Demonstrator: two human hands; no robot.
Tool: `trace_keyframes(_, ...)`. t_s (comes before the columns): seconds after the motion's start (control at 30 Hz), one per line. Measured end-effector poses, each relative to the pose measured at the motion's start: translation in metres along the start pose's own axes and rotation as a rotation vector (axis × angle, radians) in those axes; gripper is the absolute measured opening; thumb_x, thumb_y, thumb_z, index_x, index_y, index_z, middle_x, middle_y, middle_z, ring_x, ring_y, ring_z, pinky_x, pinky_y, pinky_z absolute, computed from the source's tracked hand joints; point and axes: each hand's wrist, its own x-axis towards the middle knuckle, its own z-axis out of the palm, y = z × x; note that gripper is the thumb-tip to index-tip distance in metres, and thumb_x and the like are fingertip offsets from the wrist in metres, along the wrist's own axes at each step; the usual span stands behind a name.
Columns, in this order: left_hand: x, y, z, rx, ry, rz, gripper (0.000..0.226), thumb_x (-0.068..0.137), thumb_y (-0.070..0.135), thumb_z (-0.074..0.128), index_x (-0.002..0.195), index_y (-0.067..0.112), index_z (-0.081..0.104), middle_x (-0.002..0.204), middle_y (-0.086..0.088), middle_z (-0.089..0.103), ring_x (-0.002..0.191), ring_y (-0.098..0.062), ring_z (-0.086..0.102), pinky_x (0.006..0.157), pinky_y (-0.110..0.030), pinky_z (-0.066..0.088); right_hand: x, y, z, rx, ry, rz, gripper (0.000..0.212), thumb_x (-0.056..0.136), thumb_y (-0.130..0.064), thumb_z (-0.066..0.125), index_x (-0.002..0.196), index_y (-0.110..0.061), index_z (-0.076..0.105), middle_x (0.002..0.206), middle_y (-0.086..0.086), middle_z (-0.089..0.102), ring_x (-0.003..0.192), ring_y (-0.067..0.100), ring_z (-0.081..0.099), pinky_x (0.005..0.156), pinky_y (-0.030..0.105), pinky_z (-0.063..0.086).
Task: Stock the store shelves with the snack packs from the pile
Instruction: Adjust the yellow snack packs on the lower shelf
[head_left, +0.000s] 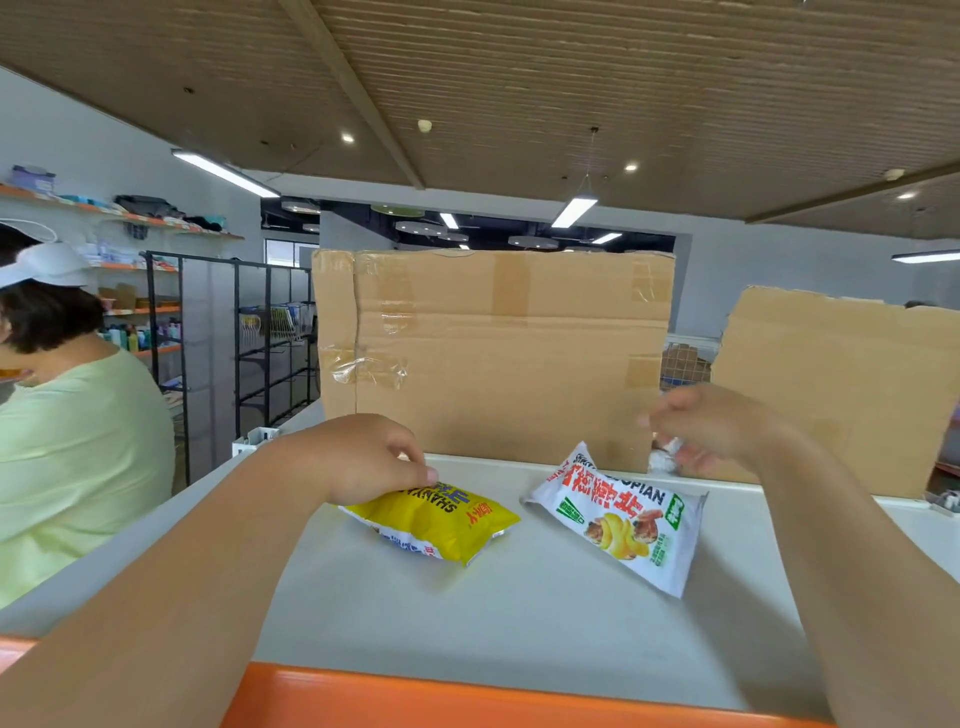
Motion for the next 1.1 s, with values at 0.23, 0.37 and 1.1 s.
trace_keyframes(0.23,-0.001,0.006,0.001,-0.065,-0.031,0.137,0.014,0.088,0.025,0.068,0.081,0.036,0.073,0.075,0.027,0.064,0.086,-0.006,0.061,0.073,-0.025,0.045,-0.005,-0.04,0.043,-0.614,-0.49,-0.177,0.03,0.081,-0.039,0.081,0.063,-0.029,0.059,0.057,-0.017,0.06,0.06,0.008,0.055,0.058,0.023,0.042)
trace_keyframes(0.37,-0.004,0.007,0.0,-0.044,-0.072,0.161,0.014,0.09,0.024,0.067,0.08,0.033,0.07,0.065,0.033,0.059,0.067,0.008,0.053,0.06,-0.017,0.036,-0.003,-0.027,0.035,-0.721,-0.372,-0.165,0.019,0.089,-0.029,0.073,0.078,-0.034,0.058,0.078,-0.013,0.06,0.071,0.007,0.055,0.063,0.023,0.041)
trace_keyframes(1.1,-0.004,0.017,0.008,0.001,-0.078,0.093,0.004,0.087,0.037,0.062,0.089,0.035,0.066,0.101,0.013,0.067,0.092,-0.011,0.061,0.083,-0.032,0.049,-0.002,-0.036,0.07,-0.64,-0.404,-0.3,0.07,0.093,-0.062,0.056,0.154,-0.04,0.031,0.159,-0.016,0.033,0.147,0.01,0.031,0.118,0.031,0.023)
